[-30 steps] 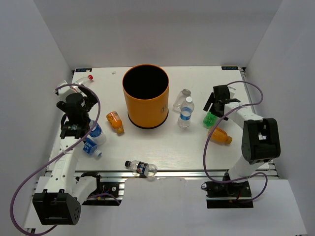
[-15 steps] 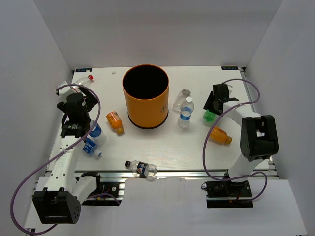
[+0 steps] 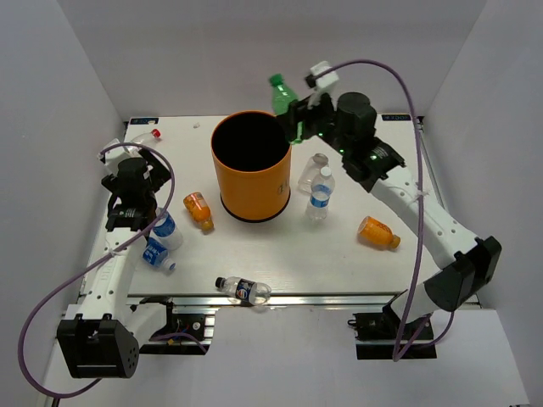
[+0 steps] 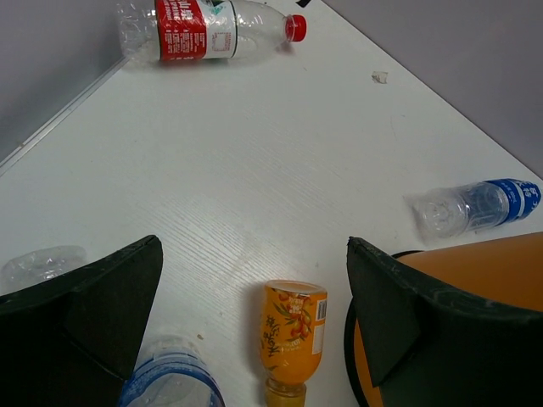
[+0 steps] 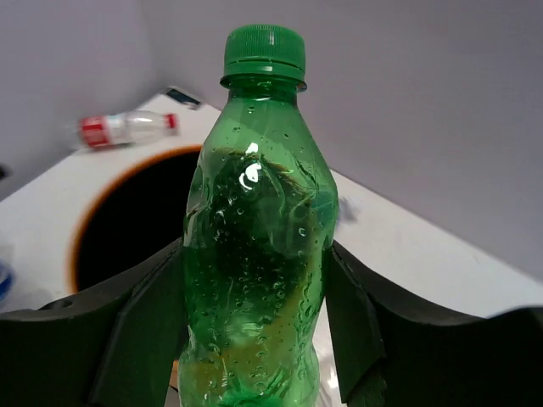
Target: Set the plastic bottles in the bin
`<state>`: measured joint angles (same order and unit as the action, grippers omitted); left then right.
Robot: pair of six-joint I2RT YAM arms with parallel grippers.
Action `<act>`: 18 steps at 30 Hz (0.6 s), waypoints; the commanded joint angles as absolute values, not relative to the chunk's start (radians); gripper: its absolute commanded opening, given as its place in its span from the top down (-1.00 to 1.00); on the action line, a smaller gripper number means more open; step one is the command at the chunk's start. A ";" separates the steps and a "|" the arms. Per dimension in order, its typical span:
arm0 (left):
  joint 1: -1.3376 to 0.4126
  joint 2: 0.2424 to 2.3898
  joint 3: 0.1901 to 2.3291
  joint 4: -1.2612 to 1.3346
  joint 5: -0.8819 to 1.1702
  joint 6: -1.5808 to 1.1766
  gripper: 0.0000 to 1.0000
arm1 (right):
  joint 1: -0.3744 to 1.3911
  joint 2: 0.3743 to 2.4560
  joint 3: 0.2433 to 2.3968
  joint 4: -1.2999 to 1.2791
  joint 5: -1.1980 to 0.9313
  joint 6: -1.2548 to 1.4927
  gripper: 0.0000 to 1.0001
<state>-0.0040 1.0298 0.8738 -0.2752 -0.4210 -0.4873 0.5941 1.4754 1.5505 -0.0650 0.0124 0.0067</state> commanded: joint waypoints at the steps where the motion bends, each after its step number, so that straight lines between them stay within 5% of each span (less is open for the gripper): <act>1: -0.002 1.028 0.919 -0.290 -0.396 -0.486 -0.96 | 0.699 1.558 1.649 -0.083 -0.078 -0.159 0.09; 7: -0.002 1.035 0.920 -0.282 -0.351 -0.474 -0.96 | 0.756 1.744 1.836 -0.153 -0.084 -0.166 -0.07; 12: -0.002 1.045 0.926 -0.290 -0.345 -0.471 -0.96 | 0.756 1.839 1.950 -0.230 -0.086 -0.161 -0.58; 18: -0.002 1.046 0.923 -0.279 -0.301 -0.460 -0.96 | 0.756 1.795 1.967 -0.287 -0.095 -0.210 -0.79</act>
<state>-0.0040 1.0531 0.8875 -0.2867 -0.3401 -0.4747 0.7547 1.8755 1.8996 -0.2756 -0.0895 -0.1707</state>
